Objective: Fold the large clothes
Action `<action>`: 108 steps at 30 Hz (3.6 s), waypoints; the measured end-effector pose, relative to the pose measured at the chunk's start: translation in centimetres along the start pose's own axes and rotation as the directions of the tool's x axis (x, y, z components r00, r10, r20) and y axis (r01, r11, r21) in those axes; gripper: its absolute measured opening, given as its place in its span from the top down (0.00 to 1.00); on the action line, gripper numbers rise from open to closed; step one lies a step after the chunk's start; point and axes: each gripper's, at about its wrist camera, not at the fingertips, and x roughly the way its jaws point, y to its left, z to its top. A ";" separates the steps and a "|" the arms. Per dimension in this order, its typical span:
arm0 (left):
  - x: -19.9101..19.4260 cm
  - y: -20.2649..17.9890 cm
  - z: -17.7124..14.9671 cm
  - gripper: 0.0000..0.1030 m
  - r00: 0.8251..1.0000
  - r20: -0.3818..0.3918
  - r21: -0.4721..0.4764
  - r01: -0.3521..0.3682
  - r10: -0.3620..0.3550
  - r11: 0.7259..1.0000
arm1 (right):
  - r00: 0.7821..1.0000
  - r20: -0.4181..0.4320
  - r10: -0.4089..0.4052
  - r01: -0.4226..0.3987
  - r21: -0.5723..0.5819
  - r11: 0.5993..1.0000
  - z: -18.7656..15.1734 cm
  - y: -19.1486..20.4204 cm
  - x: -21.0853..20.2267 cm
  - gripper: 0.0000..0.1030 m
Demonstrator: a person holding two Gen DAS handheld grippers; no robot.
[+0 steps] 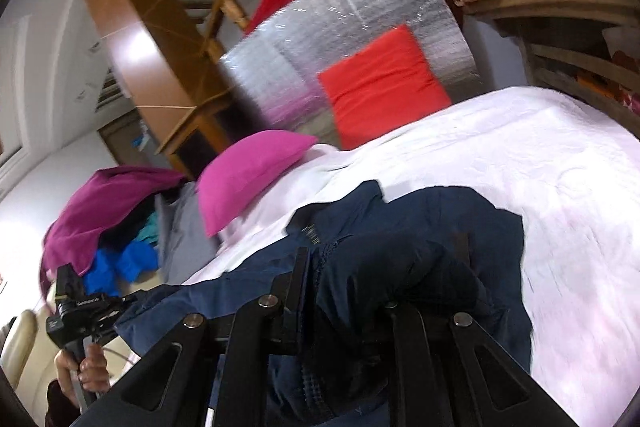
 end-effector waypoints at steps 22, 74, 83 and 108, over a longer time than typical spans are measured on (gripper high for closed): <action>4.5 0.9 6.6 0.09 0.969 0.230 -0.118 0.119 -0.090 0.986 | 0.978 0.178 0.109 -0.182 0.475 0.861 5.5 -11.7 8.6 0.14; 10.3 -1.9 -2.8 0.00 0.866 0.050 0.446 -0.466 0.498 0.764 | 0.946 -0.186 -0.264 0.300 0.199 0.933 4.4 -8.4 17.1 0.47; 8.4 -0.5 -1.0 0.00 0.849 0.073 0.356 -0.513 0.524 0.781 | 0.975 -0.102 -0.198 0.196 -0.030 0.980 4.4 2.6 16.4 0.45; 1.7 -0.1 1.5 0.00 0.793 0.393 0.339 -0.596 0.466 0.728 | 0.892 -0.448 -0.062 -0.064 -0.261 0.963 -0.8 19.3 31.0 0.47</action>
